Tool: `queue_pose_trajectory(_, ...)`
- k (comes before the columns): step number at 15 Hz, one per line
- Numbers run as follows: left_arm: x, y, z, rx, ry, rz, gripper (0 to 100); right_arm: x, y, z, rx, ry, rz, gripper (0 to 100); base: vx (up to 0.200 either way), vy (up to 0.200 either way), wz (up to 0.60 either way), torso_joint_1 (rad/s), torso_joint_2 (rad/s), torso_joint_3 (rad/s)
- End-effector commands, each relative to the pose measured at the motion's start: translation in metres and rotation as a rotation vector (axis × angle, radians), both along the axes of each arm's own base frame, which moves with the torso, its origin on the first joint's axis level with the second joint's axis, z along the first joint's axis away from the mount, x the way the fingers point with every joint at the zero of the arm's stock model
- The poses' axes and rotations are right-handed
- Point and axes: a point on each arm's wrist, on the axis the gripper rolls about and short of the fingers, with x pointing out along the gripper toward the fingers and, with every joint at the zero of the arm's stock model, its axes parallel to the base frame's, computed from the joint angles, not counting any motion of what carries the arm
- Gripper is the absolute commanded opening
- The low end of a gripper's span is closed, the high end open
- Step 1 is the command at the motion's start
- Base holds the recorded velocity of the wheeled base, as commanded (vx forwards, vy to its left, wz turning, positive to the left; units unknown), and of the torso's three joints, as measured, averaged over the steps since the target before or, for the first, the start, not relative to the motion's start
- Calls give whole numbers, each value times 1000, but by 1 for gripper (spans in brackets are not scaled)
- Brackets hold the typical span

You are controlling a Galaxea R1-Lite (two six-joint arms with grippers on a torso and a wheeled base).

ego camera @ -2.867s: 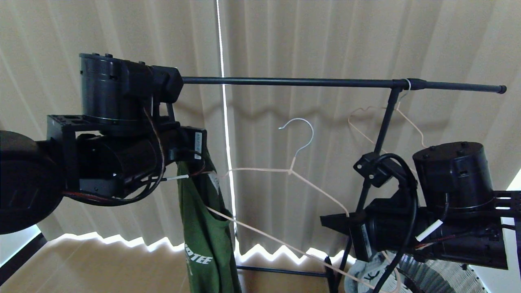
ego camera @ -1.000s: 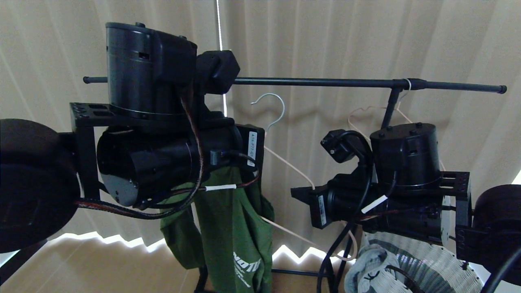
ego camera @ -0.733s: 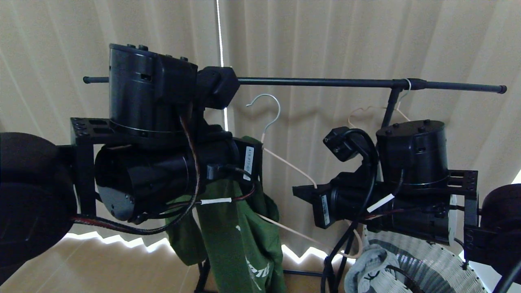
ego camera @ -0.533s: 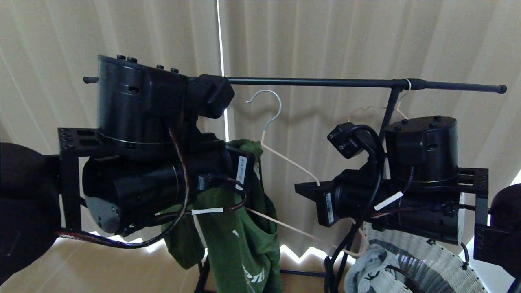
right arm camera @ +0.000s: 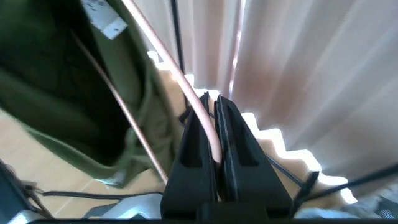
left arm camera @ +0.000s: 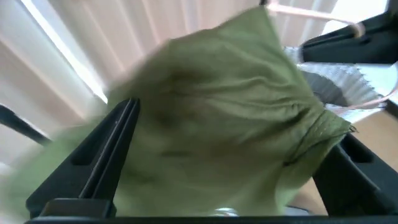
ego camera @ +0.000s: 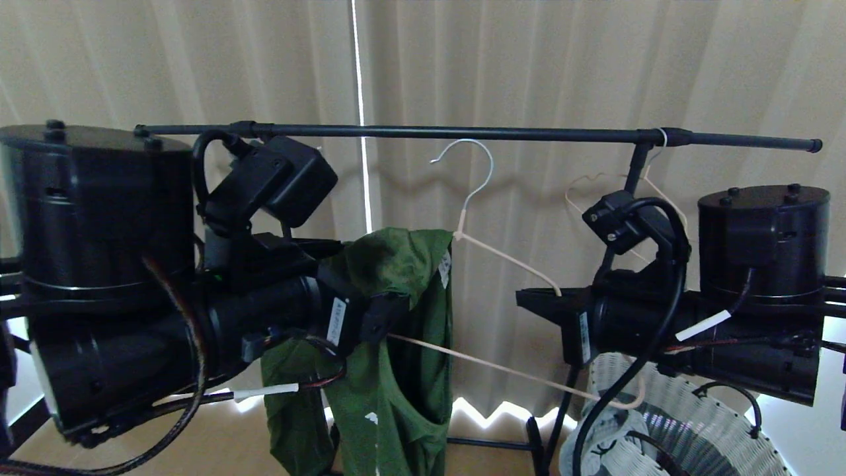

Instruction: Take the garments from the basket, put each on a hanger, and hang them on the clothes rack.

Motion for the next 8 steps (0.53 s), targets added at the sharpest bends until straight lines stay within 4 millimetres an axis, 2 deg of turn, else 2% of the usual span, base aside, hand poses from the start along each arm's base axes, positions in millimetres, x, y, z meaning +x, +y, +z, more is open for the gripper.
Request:
queue_pose_trajectory(1, -9, 20, 0, 21, -73, 17, 100, 0, -11, 3, 21, -36, -33, 0, 0, 0, 0, 0, 0, 0)
queue_pose_trajectory(5, -13, 21, -15, 56, -151, -17, 100, 1, -13, 3, 33, -78, -29, 0, 0, 0, 0, 0, 0, 0)
queue_pose_trajectory(8, -14, 22, -11, 43, -181, -37, 100, -1, -15, 4, 22, -88, -23, 0, 0, 0, 0, 0, 0, 0)
